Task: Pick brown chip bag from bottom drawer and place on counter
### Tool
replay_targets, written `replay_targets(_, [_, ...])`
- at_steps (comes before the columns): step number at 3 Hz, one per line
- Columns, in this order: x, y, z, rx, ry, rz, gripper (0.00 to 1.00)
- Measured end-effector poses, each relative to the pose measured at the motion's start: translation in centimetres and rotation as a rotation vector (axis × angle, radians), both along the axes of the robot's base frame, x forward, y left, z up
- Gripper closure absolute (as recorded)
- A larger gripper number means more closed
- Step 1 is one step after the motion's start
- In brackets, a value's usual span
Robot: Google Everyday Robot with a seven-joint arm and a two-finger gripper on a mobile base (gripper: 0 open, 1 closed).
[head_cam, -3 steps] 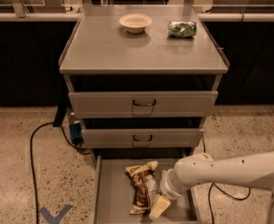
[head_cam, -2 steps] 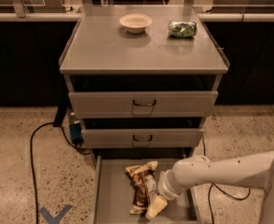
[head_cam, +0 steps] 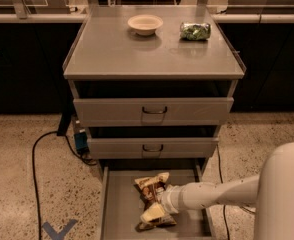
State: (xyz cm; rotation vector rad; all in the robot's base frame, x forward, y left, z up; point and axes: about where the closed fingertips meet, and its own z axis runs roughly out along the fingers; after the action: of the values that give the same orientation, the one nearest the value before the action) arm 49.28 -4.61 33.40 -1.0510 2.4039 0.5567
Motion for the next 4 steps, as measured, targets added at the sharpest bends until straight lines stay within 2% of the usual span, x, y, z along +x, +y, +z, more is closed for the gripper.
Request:
replay_targets(1, [2.9, 0.8, -3.0, 0.076, -0.024, -0.152, 0.0])
replay_targets(2, [4.7, 0.6, -6.4, 0.127, -0.015, -0.257, 0.0])
replay_targets(3, [6.1, -0.2, -9.0, 0.179, 0.007, -0.342, 0.0])
replay_targets(4, [6.1, -0.1, -9.6, 0.18, 0.008, -0.345, 0.0])
